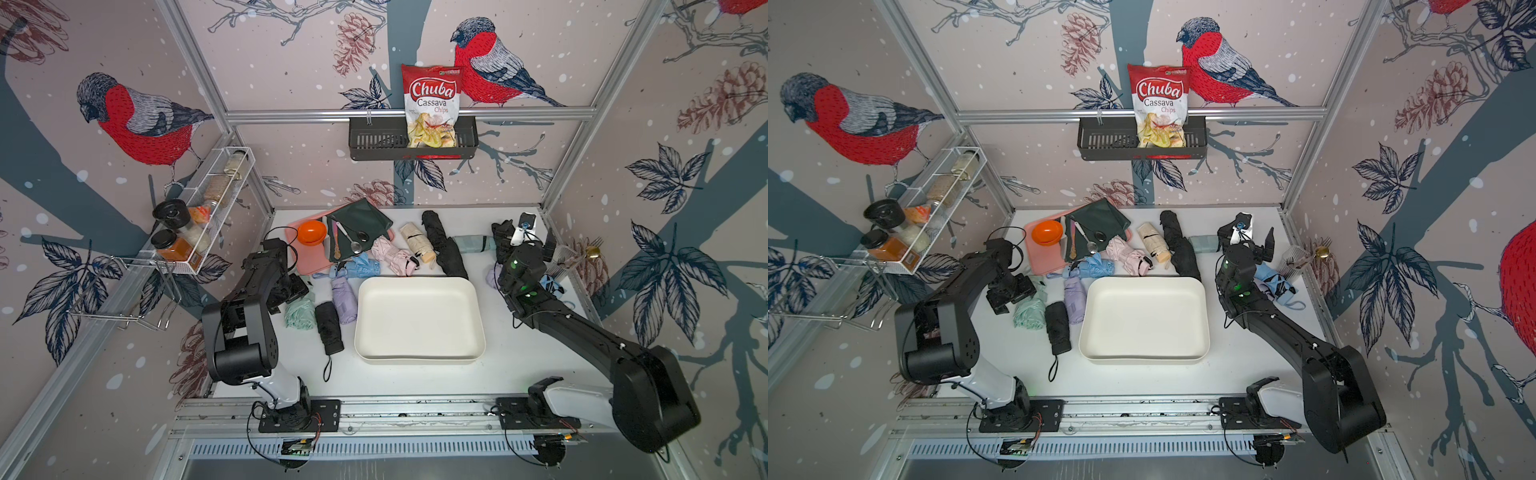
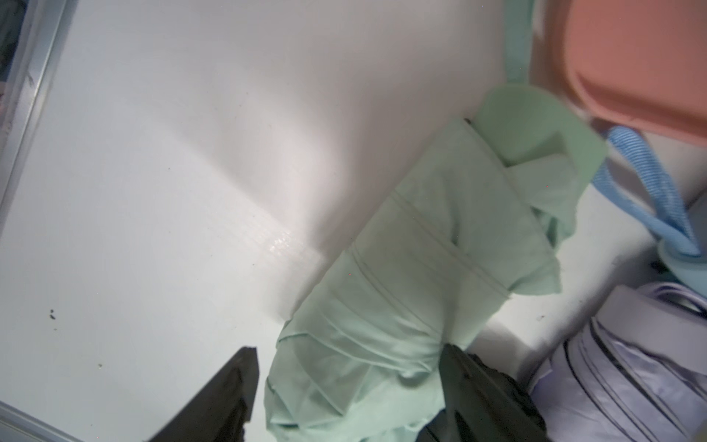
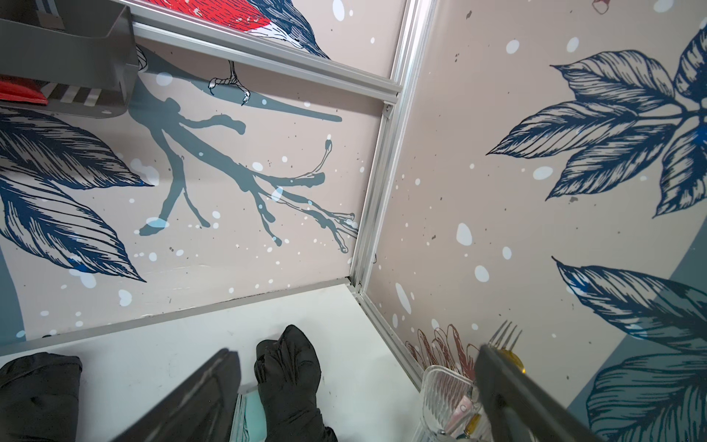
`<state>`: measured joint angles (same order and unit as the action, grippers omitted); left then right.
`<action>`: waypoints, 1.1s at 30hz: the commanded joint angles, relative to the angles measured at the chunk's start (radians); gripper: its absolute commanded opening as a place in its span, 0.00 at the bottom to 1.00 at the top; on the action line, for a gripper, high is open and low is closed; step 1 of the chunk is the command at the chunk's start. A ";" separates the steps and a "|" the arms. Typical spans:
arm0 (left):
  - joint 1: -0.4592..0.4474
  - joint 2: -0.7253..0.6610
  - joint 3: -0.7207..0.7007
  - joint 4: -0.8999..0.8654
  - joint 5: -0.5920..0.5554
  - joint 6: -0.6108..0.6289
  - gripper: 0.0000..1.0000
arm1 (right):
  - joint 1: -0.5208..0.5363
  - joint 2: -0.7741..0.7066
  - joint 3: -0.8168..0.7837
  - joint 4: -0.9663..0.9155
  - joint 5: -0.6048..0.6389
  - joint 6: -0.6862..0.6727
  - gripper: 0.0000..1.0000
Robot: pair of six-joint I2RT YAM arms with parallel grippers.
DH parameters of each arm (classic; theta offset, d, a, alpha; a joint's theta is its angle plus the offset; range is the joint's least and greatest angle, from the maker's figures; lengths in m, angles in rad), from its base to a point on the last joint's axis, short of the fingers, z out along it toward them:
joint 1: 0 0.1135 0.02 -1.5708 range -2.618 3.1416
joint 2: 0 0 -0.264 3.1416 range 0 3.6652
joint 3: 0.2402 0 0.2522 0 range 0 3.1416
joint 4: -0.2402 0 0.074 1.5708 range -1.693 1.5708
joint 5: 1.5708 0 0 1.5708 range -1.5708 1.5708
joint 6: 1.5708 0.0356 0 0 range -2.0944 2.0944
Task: Put the umbrella into the storage box
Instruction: Pick up the umbrella from the center of the board.
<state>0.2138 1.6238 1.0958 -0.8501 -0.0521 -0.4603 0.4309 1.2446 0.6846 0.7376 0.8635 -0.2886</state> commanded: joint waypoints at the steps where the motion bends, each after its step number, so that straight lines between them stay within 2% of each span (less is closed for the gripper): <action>1: 0.006 0.013 -0.030 0.028 0.054 0.031 0.81 | 0.001 0.003 0.001 0.041 0.020 -0.006 1.00; 5: 0.006 0.034 -0.060 0.077 0.109 0.039 0.94 | 0.000 0.001 0.002 0.041 0.015 0.001 1.00; 10: 0.006 0.058 -0.089 0.127 0.140 0.040 0.93 | 0.001 0.001 0.006 0.046 0.017 0.000 1.00; 16: 0.006 0.067 -0.117 0.175 0.157 0.017 0.71 | 0.002 0.004 0.010 0.058 0.013 -0.005 1.00; 18: 0.006 0.062 -0.116 0.177 0.149 0.010 0.61 | 0.001 0.004 0.011 0.060 0.012 -0.005 1.00; 22: 0.006 0.030 -0.104 0.167 0.120 -0.005 0.34 | 0.002 0.031 0.015 0.059 0.013 0.011 1.00; 24: 0.006 0.002 -0.103 0.155 0.099 -0.016 0.25 | 0.001 0.033 0.017 0.053 0.015 0.030 1.00; 28: 0.003 -0.069 -0.028 0.122 0.089 -0.030 0.08 | -0.013 0.038 0.051 -0.044 0.014 0.136 1.00; 31: -0.022 -0.126 0.018 0.101 0.089 -0.043 0.01 | -0.036 0.047 0.115 -0.215 0.003 0.276 1.00; 33: -0.061 -0.154 0.050 0.090 0.085 -0.060 0.00 | -0.059 0.049 0.165 -0.355 -0.032 0.385 1.00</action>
<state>0.1837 1.4994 1.1141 -0.7338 0.0437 -0.4980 0.3889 1.2911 0.8059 0.5739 0.8600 -0.0856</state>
